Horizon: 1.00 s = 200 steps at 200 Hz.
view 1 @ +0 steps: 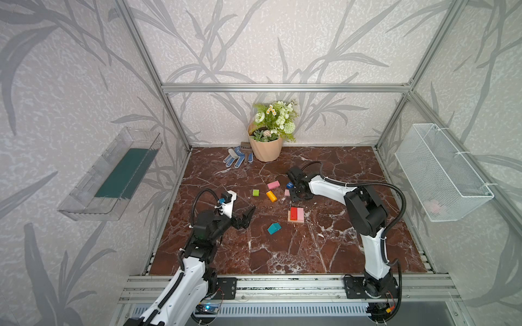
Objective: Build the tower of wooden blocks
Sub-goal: 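Lower the right gripper onto the loose pink bar, close and lift it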
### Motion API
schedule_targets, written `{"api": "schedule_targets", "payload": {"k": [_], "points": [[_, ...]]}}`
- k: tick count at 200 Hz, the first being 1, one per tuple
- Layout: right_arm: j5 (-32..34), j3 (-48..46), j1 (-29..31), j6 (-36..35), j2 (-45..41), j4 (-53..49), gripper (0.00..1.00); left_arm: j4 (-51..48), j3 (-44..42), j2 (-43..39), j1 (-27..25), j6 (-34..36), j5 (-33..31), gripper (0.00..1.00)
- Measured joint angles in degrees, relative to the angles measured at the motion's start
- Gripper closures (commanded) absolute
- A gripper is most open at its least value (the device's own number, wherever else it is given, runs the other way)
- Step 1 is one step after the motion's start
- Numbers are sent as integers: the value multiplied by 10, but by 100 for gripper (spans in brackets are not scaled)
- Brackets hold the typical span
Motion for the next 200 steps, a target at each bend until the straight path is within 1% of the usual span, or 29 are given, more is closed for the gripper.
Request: {"api": "schedule_targets", "payload": {"k": [11,36,71,102,128,143,164,200], "points": [[-4,0,-4,0,0,2,36,0,0,-1,0,0,0,1],[-22,-23,0,-1,-13,22,26,0,0,-2,0,0,1,1],[-45,-32,14,-2,-20,26,22,0,-1,-9,0,0,-1,1],[-38,-33,24,10,-25,25,13,0,-1,-11,0,0,0,1],[-34,-23,29,24,-22,15,11,0,-3,-15,0,0,0,1],[-28,14,29,30,-4,-5,10,0,-4,-17,0,0,0,1],[-20,61,29,40,26,-9,9,0,-5,-17,0,0,0,1],[-14,76,29,59,48,-20,8,0,-9,-26,0,0,-1,1]]}}
